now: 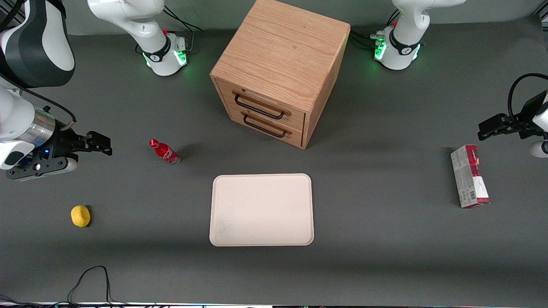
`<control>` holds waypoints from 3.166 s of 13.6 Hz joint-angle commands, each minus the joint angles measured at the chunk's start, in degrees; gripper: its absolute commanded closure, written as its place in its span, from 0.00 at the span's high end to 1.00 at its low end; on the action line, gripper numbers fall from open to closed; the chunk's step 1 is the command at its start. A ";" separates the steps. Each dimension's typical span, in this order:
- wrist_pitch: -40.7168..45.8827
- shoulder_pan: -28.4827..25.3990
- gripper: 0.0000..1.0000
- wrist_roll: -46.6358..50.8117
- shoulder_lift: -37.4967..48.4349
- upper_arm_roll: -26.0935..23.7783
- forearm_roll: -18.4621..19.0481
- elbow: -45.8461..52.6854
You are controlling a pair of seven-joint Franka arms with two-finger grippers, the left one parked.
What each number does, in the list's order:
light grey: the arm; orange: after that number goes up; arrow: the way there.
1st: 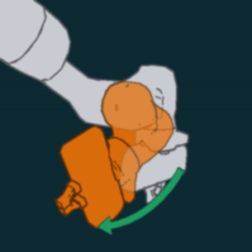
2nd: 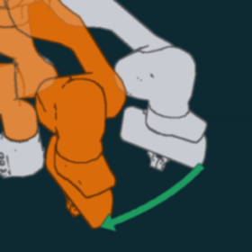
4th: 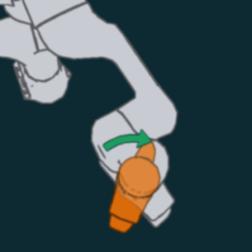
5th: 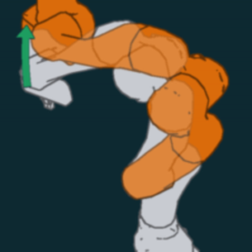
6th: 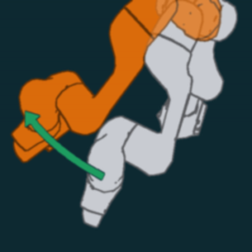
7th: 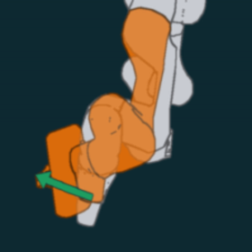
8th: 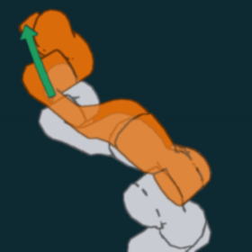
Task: Open upper drawer
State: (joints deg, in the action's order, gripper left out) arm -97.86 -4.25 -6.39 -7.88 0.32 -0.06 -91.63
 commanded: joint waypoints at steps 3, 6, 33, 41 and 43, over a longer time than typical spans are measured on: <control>1.52 -1.29 1.00 -0.20 -0.73 0.12 1.03 3.56; 4.86 -2.69 1.00 -0.64 -0.64 0.30 1.12 4.53; 6.89 -15.17 1.00 -14.08 -18.30 -8.75 -18.13 16.57; 3.64 -17.71 1.00 -13.29 -22.26 -9.99 -24.64 17.19; 3.29 -19.56 1.00 -13.21 -22.26 -9.90 -24.55 16.84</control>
State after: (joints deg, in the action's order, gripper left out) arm -94.31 -21.59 -19.27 -29.33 -10.08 -23.87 -76.32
